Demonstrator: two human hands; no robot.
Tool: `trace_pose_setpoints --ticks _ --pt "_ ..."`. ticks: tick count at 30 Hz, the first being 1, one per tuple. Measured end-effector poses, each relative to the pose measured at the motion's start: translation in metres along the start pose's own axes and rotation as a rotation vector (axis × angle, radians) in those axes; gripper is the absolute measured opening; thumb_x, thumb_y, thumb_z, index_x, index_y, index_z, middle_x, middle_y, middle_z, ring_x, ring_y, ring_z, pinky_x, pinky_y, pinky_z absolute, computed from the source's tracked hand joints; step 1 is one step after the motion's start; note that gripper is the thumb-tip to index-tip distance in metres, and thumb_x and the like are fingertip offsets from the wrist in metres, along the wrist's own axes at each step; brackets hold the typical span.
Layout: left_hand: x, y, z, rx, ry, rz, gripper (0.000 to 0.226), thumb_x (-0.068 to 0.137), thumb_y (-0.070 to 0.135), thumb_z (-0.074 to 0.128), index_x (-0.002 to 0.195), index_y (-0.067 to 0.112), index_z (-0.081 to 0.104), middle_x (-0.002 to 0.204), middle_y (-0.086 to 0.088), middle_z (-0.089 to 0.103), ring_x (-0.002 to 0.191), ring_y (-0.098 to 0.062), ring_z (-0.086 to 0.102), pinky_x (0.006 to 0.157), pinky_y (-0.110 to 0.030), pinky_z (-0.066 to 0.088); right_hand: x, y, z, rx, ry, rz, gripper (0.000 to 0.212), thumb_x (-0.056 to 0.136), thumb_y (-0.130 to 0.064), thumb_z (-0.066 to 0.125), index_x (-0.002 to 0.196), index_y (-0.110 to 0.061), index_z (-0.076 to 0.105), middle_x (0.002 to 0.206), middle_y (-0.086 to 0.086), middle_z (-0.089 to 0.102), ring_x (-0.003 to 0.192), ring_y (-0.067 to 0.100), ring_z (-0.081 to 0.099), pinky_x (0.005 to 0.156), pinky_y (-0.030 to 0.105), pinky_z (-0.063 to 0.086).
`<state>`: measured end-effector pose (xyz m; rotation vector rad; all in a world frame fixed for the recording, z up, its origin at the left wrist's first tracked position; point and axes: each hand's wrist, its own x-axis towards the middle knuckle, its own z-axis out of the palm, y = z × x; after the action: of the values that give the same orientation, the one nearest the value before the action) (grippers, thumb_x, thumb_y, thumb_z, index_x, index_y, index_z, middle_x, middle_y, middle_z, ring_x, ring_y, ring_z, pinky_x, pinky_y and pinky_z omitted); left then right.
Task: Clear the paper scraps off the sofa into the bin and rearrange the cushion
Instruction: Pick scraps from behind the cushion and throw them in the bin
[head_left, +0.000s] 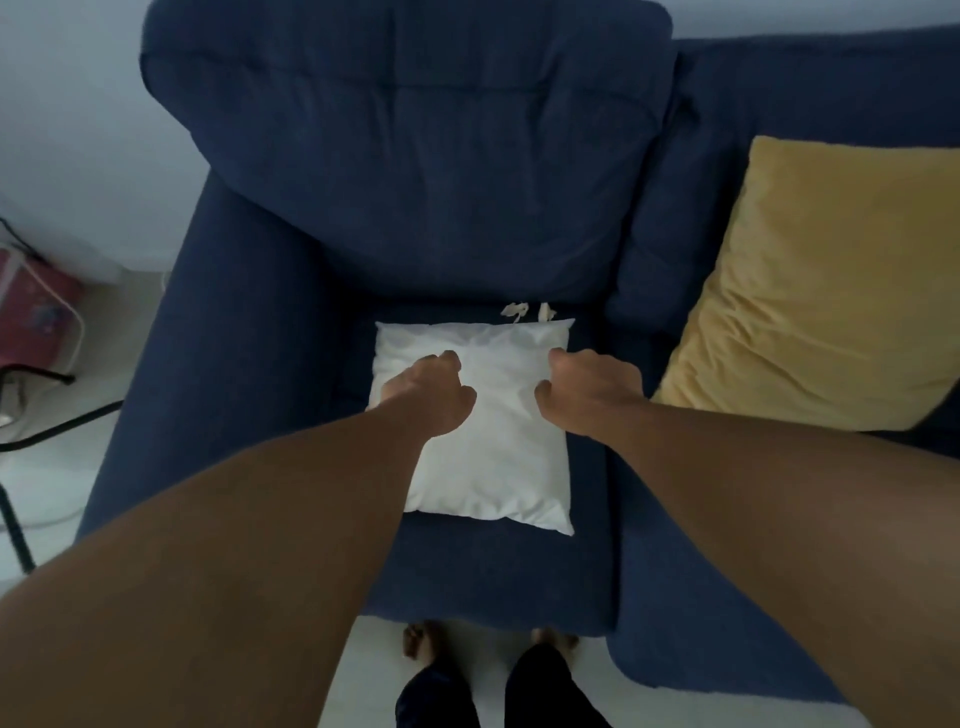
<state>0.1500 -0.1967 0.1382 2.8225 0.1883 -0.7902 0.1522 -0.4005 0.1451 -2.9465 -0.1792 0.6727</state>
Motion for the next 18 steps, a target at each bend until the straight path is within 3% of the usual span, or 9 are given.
trace_pose_setpoints --ticks 5,13,18 --pt "0.030 0.019 0.000 0.030 -0.012 0.046 0.046 0.099 0.039 0.048 0.143 0.025 0.049 0.136 0.001 0.057 0.113 -0.025 0.060 0.078 -0.035 0.045 0.017 0.004 0.008 0.061 -0.028 0.063 0.018 0.096 -0.035 0.043 0.100 -0.022 0.054 0.084 -0.002 0.057 0.071 0.018 0.055 0.054 0.032 0.032" --pt "0.110 0.042 0.006 0.110 -0.060 0.095 0.045 0.099 0.038 0.046 0.140 0.023 0.052 0.130 -0.004 0.060 0.099 -0.025 0.057 0.073 -0.036 0.041 0.058 0.029 0.020 0.129 -0.067 0.201 0.026 0.097 -0.038 0.041 0.111 -0.022 0.055 0.098 0.001 0.062 0.081 0.024 0.056 0.066 0.036 0.042" --pt "0.170 0.054 0.018 0.050 -0.086 0.092 0.041 0.093 0.042 0.048 0.127 0.023 0.060 0.118 -0.005 0.062 0.092 -0.029 0.058 0.080 -0.039 0.052 0.089 0.030 0.032 0.181 -0.058 0.277 0.015 0.098 -0.037 0.040 0.102 -0.025 0.049 0.090 -0.002 0.053 0.082 0.025 0.052 0.064 0.034 0.037"
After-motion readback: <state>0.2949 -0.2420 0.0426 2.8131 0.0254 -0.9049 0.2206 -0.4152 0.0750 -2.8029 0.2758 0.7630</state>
